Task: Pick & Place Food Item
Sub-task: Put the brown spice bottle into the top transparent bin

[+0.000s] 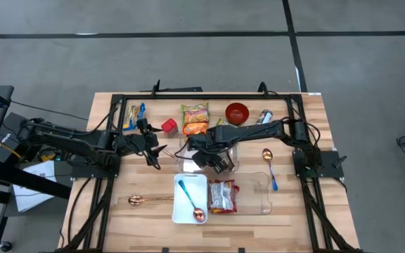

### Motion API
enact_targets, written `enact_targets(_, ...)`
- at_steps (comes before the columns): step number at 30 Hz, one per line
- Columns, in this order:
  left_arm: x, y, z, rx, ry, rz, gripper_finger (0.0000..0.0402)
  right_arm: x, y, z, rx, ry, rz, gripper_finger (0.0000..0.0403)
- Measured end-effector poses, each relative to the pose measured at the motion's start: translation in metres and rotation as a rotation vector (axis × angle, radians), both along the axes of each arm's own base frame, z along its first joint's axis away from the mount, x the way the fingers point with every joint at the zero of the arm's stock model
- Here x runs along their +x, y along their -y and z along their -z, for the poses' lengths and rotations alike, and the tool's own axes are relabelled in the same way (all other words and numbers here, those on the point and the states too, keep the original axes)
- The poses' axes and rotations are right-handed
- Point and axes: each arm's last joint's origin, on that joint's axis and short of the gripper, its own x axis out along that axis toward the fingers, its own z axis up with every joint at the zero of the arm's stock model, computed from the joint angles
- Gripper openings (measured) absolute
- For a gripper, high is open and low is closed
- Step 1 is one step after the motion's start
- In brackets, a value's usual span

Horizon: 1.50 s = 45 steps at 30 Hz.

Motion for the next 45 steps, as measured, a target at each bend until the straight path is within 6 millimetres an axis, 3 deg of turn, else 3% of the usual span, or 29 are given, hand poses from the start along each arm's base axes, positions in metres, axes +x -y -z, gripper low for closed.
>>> enact_targets(18, 0.000, 0.000, 0.000, -0.003, 0.006, -0.001, 0.0291, -0.002, 0.004, 0.009, 0.016, -0.001, -0.003, 0.0173)
enact_targets(26, 0.000, 0.000, 0.000, -0.005, 0.008, -0.003, 0.0291, -0.007, 0.006, 0.023, -0.012, -0.029, 0.000, 0.0173)
enact_targets(45, 0.001, 0.000, -0.001, -0.008, 0.023, -0.004, 0.0291, -0.011, 0.011, 0.023, -0.044, -0.079, 0.015, 0.0194)
